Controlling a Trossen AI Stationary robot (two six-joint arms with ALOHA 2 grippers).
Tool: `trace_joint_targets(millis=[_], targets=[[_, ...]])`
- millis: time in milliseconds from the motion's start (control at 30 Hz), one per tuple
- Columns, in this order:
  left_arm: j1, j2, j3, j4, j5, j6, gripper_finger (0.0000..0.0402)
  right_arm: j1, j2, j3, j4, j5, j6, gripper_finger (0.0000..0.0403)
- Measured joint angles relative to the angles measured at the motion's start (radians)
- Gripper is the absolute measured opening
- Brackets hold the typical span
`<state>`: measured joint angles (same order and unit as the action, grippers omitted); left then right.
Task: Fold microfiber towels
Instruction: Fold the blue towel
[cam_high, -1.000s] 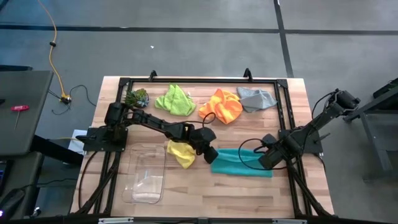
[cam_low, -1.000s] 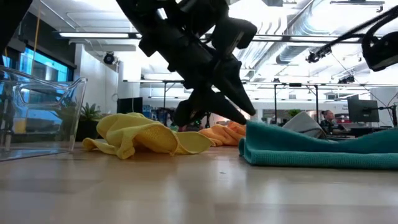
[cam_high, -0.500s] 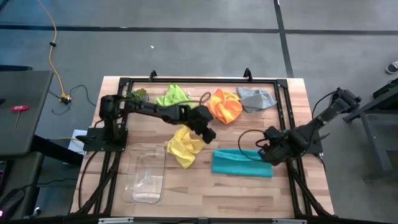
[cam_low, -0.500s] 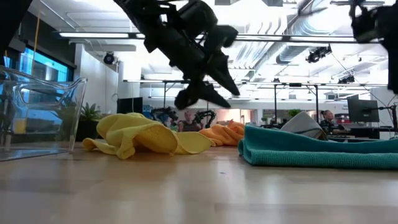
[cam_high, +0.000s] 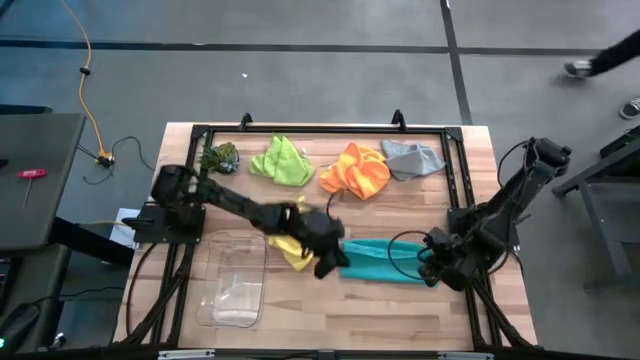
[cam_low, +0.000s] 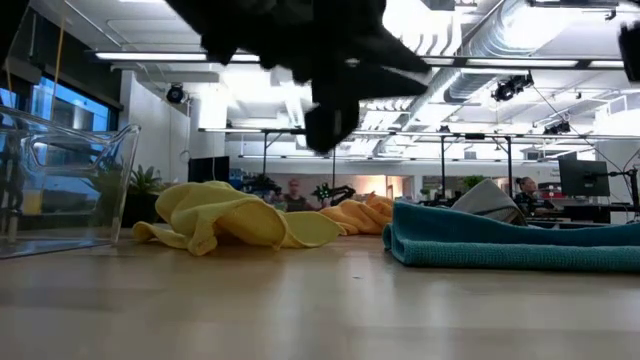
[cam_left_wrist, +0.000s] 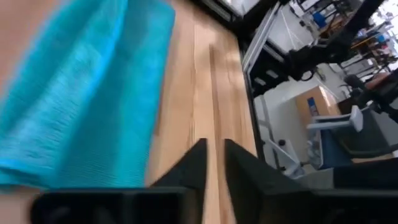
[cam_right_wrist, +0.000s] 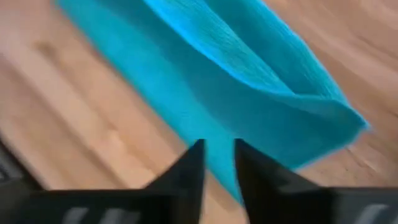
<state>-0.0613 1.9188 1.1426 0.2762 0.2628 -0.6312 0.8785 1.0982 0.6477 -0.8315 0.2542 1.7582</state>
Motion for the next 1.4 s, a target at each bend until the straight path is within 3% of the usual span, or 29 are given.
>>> trace_joint_targets(millis=[67,267,500,867,1067,1233,1400], targets=[[-0.017,0.047,0.016,0.016,0.000,-0.046,0.0009,-0.006,0.017,-0.023,0.018,-0.012,0.019,0.0016],[-0.015,0.217,0.145,-0.014,0.021,-0.120,0.0002,-0.064,0.018,-0.091,0.107,-0.076,0.017,0.0007],[0.032,0.313,0.242,-0.100,-0.005,-0.160,0.0000,-0.090,0.022,-0.108,0.136,-0.088,0.013,0.0002],[0.141,0.289,0.242,-0.125,-0.078,-0.177,0.0000,-0.093,0.021,-0.108,0.133,-0.071,0.019,0.0000],[0.189,0.247,0.239,-0.188,-0.061,-0.135,0.0000,-0.095,0.021,-0.107,0.136,-0.026,0.022,0.0000],[0.202,0.147,0.241,-0.231,-0.068,-0.018,0.0000,-0.117,0.021,-0.107,0.134,-0.007,0.018,0.0000],[0.187,0.026,0.231,-0.292,-0.094,0.157,0.0000,-0.120,0.012,-0.107,0.132,0.089,0.013,0.0000]])
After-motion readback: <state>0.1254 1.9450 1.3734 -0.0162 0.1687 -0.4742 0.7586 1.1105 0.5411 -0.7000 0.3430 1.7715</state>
